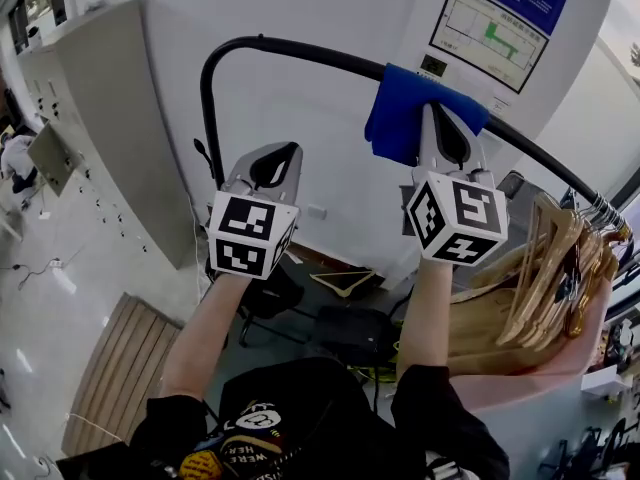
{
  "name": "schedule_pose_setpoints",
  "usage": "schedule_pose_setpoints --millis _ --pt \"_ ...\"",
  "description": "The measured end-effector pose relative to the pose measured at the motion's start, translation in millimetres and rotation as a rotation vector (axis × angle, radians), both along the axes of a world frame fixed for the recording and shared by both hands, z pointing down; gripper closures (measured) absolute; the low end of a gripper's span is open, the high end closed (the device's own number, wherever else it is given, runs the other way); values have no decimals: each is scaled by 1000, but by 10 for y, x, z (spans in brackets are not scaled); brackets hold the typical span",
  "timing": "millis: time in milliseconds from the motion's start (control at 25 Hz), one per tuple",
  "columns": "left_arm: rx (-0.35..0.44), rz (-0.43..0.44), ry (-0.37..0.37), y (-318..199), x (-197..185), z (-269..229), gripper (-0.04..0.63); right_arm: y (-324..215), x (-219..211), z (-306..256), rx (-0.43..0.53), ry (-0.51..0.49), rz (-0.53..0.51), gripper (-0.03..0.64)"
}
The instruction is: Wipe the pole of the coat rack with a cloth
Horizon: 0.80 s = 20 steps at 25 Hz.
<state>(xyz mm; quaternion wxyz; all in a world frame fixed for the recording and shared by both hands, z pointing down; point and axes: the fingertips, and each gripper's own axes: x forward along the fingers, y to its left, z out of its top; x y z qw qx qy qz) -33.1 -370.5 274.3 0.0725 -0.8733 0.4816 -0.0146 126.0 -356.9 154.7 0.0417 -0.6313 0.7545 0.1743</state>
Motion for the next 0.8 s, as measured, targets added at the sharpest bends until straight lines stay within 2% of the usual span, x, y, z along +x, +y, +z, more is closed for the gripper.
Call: schedule_pose_setpoints --millis 360,520,640,800 --pt "-4 -92 19 67 -390 39 592 -449 -1044 -89 -52 23 -201 615" --pt "-4 -126 26 112 -537 22 593 -608 -1488 -120 -59 63 -250 615" --pt "1 -141 29 142 -581 1 594 -651 -1662 -123 -61 88 -268 615" --pt "7 -147 33 155 -591 -6 592 -632 -1628 -96 -63 94 -275 615"
